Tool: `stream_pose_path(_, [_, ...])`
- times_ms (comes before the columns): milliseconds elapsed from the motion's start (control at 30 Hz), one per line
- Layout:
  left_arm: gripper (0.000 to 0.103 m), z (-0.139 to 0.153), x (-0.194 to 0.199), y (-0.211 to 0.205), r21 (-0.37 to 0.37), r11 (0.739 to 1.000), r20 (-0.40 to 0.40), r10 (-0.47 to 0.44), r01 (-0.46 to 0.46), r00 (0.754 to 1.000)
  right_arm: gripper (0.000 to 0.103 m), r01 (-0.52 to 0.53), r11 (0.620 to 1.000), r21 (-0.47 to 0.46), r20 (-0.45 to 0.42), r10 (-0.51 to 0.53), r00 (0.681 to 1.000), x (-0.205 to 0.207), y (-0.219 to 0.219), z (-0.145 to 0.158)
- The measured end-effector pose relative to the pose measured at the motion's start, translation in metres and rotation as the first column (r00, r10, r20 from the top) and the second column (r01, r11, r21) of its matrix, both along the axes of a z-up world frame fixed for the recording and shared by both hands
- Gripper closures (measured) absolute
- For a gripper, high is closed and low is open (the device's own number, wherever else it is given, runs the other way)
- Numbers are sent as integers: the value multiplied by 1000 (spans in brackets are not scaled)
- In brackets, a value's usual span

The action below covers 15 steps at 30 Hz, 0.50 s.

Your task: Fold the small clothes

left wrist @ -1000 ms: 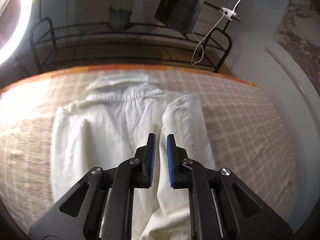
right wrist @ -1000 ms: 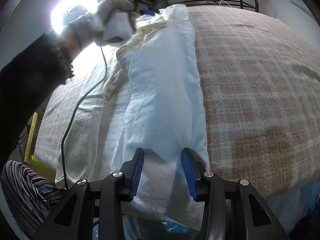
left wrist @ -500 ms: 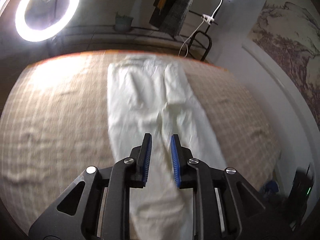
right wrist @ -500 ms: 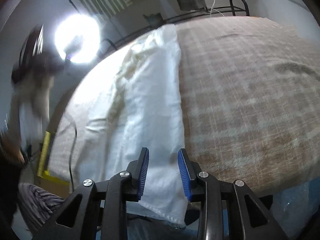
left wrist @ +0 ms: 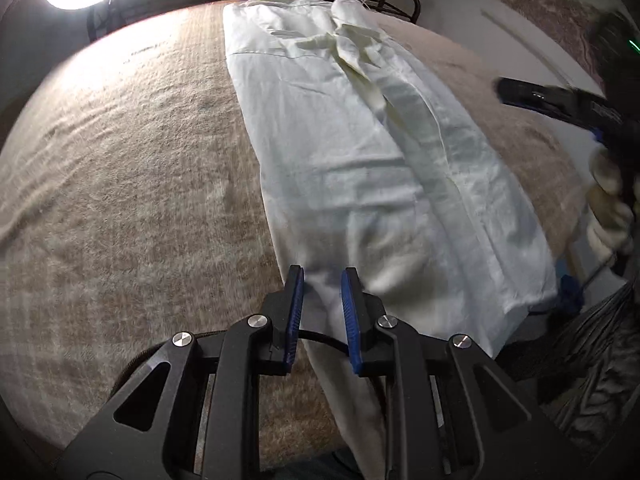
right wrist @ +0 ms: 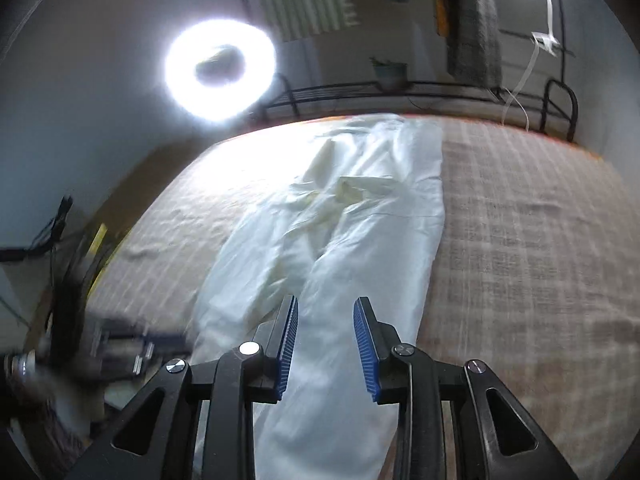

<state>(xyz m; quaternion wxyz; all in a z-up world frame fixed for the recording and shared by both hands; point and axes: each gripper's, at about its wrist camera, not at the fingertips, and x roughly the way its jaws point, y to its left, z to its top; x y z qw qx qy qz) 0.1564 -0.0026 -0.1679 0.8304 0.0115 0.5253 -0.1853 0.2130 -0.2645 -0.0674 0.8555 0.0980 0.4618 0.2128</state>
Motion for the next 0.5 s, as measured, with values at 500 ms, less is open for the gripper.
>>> stream_pose_path(500, [85,40,-65,59,-242,966,-46,79,-88,996,76,-193,981,-8,-165,189,968,-57,3,-38])
